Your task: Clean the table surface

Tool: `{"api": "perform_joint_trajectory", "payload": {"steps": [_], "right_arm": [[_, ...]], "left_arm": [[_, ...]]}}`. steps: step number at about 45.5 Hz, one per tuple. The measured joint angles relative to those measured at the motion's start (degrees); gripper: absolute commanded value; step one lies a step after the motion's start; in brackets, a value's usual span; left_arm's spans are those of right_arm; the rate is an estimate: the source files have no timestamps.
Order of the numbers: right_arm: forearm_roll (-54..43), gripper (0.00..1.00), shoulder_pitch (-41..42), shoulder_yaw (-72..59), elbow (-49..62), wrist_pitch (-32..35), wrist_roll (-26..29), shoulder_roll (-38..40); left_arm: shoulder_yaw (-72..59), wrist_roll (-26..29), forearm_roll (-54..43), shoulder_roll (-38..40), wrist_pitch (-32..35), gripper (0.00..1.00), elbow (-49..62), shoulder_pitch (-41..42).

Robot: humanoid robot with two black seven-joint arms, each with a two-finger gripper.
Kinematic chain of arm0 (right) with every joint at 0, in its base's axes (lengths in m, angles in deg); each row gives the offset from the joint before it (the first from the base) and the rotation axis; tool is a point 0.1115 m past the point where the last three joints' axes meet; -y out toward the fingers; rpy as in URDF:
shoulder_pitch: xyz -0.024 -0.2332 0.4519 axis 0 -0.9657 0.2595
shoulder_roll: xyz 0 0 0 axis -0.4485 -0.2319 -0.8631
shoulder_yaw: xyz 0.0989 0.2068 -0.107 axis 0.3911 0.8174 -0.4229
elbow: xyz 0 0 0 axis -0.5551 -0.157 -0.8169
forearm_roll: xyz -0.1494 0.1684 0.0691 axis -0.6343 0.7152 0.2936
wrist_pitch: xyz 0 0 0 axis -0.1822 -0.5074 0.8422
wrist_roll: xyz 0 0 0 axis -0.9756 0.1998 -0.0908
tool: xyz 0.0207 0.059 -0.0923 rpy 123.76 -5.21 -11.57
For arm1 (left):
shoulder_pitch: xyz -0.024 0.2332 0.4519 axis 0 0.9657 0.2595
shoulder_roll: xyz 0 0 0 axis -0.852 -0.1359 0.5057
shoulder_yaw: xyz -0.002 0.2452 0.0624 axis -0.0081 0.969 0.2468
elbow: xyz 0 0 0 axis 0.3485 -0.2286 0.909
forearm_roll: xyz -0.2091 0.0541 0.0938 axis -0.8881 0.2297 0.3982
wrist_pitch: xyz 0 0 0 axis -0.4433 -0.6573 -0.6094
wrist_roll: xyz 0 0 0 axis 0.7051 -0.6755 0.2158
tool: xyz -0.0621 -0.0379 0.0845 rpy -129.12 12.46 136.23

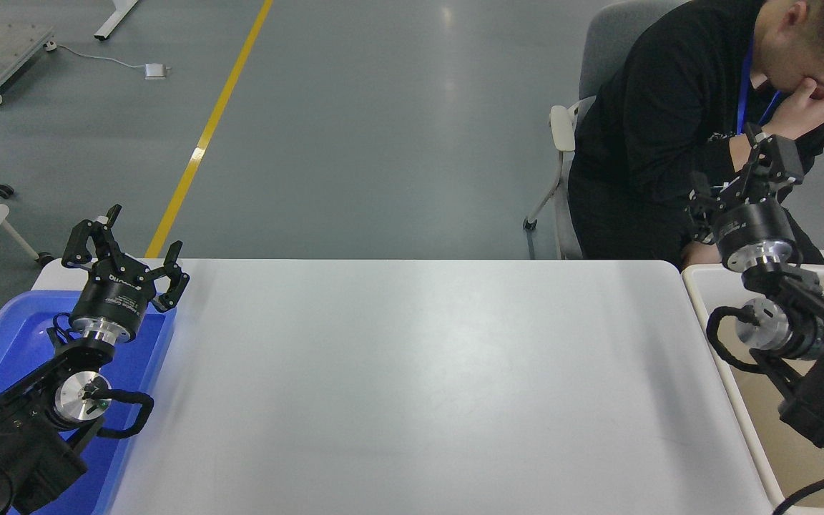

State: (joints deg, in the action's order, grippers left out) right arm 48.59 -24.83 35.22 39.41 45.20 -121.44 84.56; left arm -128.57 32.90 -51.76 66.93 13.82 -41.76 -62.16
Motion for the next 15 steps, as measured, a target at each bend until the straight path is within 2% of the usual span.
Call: {"api": "perform_joint_trajectory", "payload": {"steps": [15], "right_arm": [[0.02, 0.99, -2.01, -0.29, 0.7, -0.12, -0.17, -1.56]], "left_arm": [[0.0, 0.0, 0.0, 0.01, 0.0, 1.0, 0.0, 0.0]]}}
